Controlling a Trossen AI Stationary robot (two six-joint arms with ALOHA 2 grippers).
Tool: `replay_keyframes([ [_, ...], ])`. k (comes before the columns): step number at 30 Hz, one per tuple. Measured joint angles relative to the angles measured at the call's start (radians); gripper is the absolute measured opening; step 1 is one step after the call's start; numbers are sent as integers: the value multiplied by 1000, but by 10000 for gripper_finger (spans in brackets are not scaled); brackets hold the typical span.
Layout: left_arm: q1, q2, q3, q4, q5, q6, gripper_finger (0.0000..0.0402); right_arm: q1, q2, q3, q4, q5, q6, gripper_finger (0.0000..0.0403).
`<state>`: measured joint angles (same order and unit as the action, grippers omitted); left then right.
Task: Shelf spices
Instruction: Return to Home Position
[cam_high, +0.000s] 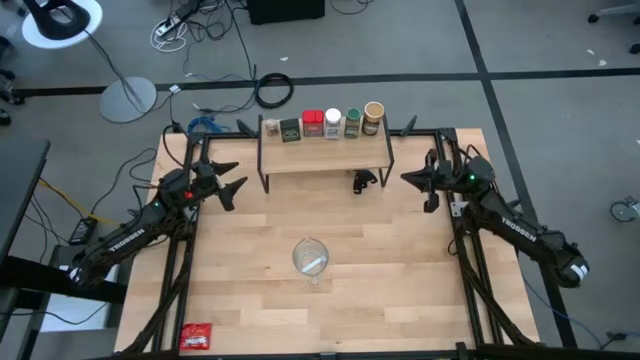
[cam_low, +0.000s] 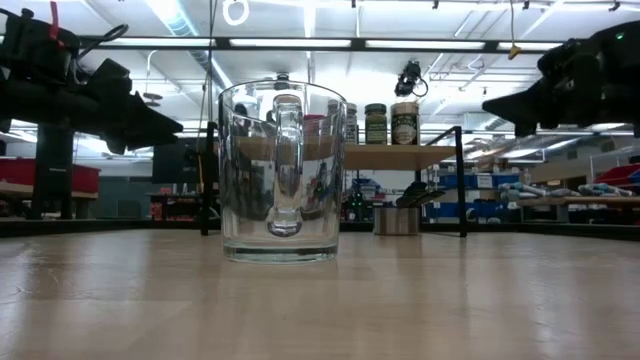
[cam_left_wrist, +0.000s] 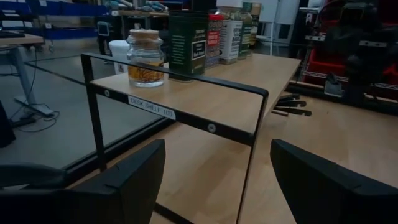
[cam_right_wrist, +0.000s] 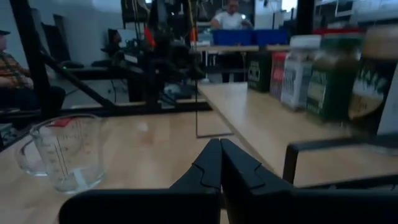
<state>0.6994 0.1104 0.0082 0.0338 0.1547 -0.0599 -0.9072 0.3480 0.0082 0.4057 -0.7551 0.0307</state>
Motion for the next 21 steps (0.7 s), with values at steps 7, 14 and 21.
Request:
replay_keyframes([
  [7, 0, 0, 0, 2, 1, -6, 296, -29, -95, 0, -16, -1, 45, 0],
  [14, 0, 2, 0, 12, 4, -78, 296, -31, -145, 0, -63, 3, 40, 0],
  [21, 0, 2, 0, 23, 3, -77, 296, -31, -150, 0, -88, 7, 20, 0],
])
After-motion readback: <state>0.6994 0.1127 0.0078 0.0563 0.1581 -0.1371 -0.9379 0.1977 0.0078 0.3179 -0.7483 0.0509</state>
